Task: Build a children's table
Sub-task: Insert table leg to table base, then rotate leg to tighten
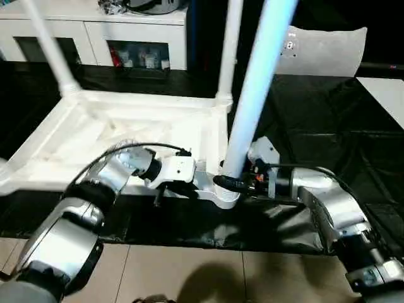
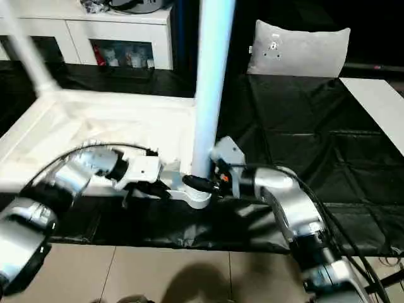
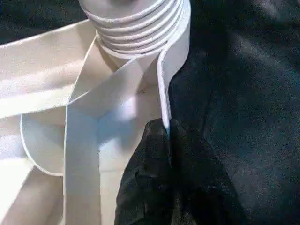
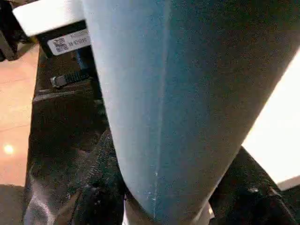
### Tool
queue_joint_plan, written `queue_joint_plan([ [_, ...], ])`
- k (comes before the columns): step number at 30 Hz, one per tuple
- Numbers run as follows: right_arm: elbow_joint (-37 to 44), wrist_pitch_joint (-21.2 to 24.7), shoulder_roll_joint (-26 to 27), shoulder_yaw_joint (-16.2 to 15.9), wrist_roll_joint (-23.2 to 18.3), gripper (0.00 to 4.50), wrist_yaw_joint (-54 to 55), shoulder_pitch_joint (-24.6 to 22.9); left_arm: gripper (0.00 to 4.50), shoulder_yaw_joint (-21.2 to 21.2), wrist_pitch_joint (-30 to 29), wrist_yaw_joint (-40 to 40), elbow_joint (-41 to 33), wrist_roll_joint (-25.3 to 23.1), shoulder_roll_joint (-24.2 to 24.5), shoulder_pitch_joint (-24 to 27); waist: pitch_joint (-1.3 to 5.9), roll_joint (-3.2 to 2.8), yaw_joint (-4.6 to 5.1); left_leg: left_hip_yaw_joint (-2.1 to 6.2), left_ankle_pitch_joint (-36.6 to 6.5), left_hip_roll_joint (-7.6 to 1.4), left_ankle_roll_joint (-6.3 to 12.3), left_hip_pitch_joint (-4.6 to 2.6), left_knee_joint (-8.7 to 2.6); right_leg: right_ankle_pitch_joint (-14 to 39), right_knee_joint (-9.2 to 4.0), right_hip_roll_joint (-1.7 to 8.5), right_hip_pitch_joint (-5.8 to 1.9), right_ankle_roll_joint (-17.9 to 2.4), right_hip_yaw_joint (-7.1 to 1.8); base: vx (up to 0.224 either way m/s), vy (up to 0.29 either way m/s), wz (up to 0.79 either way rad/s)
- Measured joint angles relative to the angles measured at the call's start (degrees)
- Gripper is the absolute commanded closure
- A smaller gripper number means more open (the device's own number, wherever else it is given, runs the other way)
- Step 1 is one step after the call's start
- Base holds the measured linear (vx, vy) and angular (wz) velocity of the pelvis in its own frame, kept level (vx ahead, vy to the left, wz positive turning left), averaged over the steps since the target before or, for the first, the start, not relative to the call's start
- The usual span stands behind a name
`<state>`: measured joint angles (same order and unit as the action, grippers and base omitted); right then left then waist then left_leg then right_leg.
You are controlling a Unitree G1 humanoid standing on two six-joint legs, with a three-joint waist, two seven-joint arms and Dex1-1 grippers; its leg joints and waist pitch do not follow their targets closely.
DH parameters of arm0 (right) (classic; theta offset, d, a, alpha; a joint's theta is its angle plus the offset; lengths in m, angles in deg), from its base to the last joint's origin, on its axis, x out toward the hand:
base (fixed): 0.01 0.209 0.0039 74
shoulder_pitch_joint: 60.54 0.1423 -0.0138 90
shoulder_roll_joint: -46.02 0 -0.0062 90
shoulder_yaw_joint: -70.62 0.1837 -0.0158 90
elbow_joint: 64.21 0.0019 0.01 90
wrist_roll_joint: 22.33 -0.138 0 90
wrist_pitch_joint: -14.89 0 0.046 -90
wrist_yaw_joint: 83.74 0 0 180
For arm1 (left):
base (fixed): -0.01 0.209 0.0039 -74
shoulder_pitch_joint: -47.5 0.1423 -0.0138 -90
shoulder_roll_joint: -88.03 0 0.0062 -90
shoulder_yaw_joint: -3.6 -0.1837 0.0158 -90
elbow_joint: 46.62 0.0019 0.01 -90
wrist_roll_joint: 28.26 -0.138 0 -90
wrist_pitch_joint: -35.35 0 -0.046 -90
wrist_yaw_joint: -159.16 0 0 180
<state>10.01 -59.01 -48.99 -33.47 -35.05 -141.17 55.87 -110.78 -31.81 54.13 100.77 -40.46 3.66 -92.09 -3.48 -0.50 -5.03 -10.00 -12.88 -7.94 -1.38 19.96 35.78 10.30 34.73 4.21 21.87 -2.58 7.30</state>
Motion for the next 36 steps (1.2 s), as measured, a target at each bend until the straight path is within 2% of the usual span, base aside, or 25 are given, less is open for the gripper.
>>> queue_joint_plan([
  [7, -0.14, 1.33, 1.54, -0.01, 0.01, 2.61, 0.95, 0.43, 4.5, 0.31, -0.54, 1.02, -0.06, 0.81, 0.98, 0.31, 0.01, 0.02, 0.4, -0.01, 0.0, -0.06, -0.01, -0.09, -0.15, -0.06, 0.01, -0.07, 0.01, -0.33, 0.01, 0.0, 0.0, 0.0],
  [12, -0.03, 1.52, 4.42, -0.19, 1.43, 2.61, 6.0, -0.19, 4.5, 3.22, -7.62, -0.71, -6.22, 2.45, 2.48, 5.17, 0.05, -0.03, 1.62, -0.05, 0.05, -0.08, -0.1, -0.64, -0.18, 0.08, 0.08, -0.09, -0.34, -0.12, 0.0, 0.0, 0.0, 0.0],
  [14, 0.7, 1.88, 5.76, -0.22, 1.92, 2.61, 9.06, -1.2, 4.5, 4.61, -14.78, -2.25, -13.0, 3.1, 3.09, 9.0, 0.04, -0.07, 2.29, -0.04, 0.04, -0.07, -0.11, -1.32, -0.18, 0.12, 0.0, -0.09, -0.86, -0.05, 0.02, 0.0, 0.0, 0.0],
  [15, 1.01, 2.02, 6.01, -0.22, 2.01, 2.61, 9.69, -1.45, 4.5, 5.04, -16.56, -2.69, -14.78, 3.35, 3.19, 10.01, 0.02, -0.1, 2.43, -0.04, 0.04, -0.07, -0.11, -1.58, -0.18, 0.12, -0.04, -0.04, -0.96, -0.05, 0.07, 0.0, 0.0, 0.0],
  [16, 1.51, 2.39, 6.73, -0.05, 2.22, 2.61, 11.32, -1.68, 4.5, 5.95, -22.17, -3.63, -21.25, 3.66, 3.35, 13.22, 0.01, -0.16, 3.12, -0.04, 0.02, -0.08, -0.11, -1.61, -0.2, 0.12, -0.2, -0.03, -1.03, -0.04, 0.16, 0.0, 0.0, 0.0],
  [17, 1.69, 2.54, 7.12, 0.24, 2.24, 2.61, 12.57, -1.88, 4.5, 6.53, -26.8, -4.73, -26.35, 3.83, 3.29, 15.54, 0.03, -0.2, 3.52, -0.03, 0.01, -0.11, -0.09, -1.55, -0.24, 0.12, -0.43, -0.03, -1.07, -0.05, 0.26, 0.0, 0.0, 0.0],
  [20, 0.86, 3.27, 7.7, 1.4, 2.42, 2.61, 15.59, -1.25, 4.5, 6.94, -34.45, -7.72, -33.34, 3.9, 1.92, 18.26, 0.05, -0.23, 4.4, -0.03, -0.02, -0.09, -0.04, -1.02, -0.22, 0.1, -0.77, -0.02, -1.01, -0.08, 0.3, 0.0, 0.0, 0.0],
  [23, -1.41, 3.32, 8.97, 2.26, 3.22, 2.61, 18.05, 0.43, 4.5, 6.84, -38.13, -9.71, -36.8, 3.17, 1.04, 19.39, 0.06, -0.22, 4.87, -0.04, -0.03, -0.06, -0.02, -0.93, -0.19, -0.11, -0.73, -0.02, -0.94, -0.33, 0.24, 0.0, 0.0, 0.0],
  [29, -5.66, 3.31, 10.65, 2.47, 3.29, 2.61, 20.02, 3.67, 4.5, 5.06, -44.7, -13.56, -43.73, -1.23, 1.13, 20.48, 0.06, -0.24, 4.4, 0.12, 0.0, -0.41, -0.08, -0.85, -0.2, -0.23, -0.63, -0.37, -0.87, -0.36, 0.49, 0.0, 0.0, 0.0],
  [36, -5.95, 3.78, 10.64, 3.02, 3.58, 2.61, 20.25, 3.86, 4.5, 4.07, -43.97, -15.37, -43.46, -2.04, 1.39, 20.09, 0.05, -0.3, 3.41, 0.13, 0.05, -0.57, -0.15, -0.91, -0.19, -0.28, -0.64, -0.57, -0.88, -0.45, 0.48, 0.0, 0.0, 0.0],
])
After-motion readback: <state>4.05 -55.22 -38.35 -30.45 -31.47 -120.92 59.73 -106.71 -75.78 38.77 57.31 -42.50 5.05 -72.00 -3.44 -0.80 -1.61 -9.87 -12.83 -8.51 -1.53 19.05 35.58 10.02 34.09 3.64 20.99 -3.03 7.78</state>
